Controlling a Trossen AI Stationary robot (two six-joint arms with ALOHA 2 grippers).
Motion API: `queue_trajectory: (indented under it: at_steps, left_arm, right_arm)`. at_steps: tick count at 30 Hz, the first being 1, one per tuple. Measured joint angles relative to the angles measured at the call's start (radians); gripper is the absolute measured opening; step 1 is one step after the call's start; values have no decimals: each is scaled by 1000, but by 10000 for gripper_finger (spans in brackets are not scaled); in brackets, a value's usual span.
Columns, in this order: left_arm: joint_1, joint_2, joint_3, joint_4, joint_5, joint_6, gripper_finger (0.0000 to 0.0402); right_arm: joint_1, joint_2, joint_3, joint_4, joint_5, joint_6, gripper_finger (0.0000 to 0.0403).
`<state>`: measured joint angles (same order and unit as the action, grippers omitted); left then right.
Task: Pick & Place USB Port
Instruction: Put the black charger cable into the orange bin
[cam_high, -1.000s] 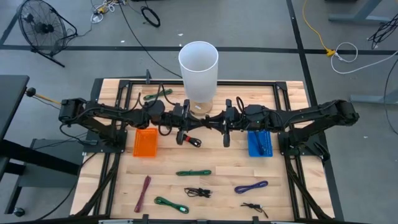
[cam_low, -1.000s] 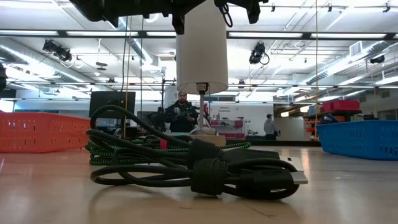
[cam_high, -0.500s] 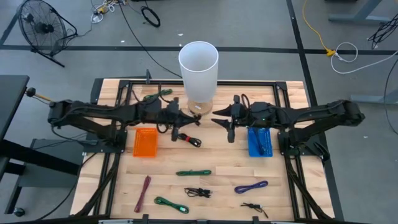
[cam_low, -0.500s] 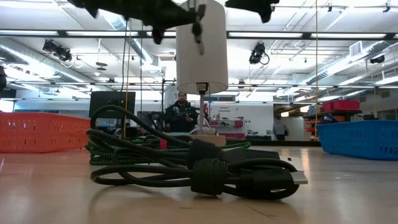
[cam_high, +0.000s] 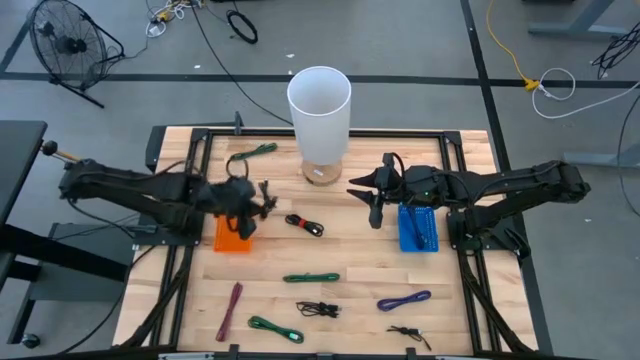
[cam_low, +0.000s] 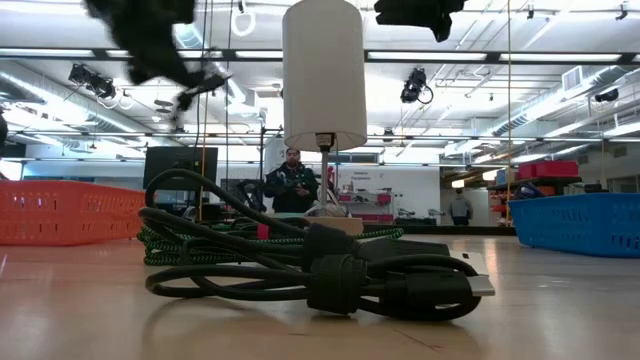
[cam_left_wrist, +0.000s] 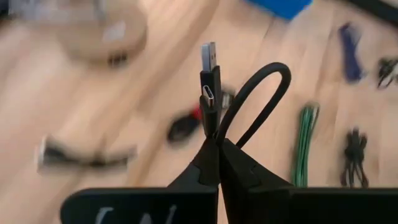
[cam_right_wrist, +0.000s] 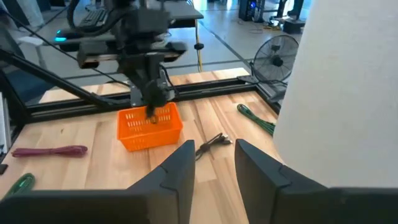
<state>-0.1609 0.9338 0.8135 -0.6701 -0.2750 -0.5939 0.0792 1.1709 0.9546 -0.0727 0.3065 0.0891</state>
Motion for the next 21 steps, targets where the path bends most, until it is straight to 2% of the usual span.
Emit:
queue_trajectory:
  at_steps: [5, 10, 16, 21]
  left_arm:
    - [-149, -27, 0, -219, -65, -300, 0]
    - [-251, -25, 0, -347, -81, -546, 0]
    - [-285, -24, -1, -390, -112, -685, 0]
    - [-286, 4, -2, -461, -64, -761, 0]
  right_arm:
    - [0, 0, 0, -3, 0, -19, 109]
    - [0, 0, 0, -13, 0, -25, 109]
    - [0, 0, 0, -21, 0, -39, 109]
    - [0, 0, 0, -35, 0, -41, 109]
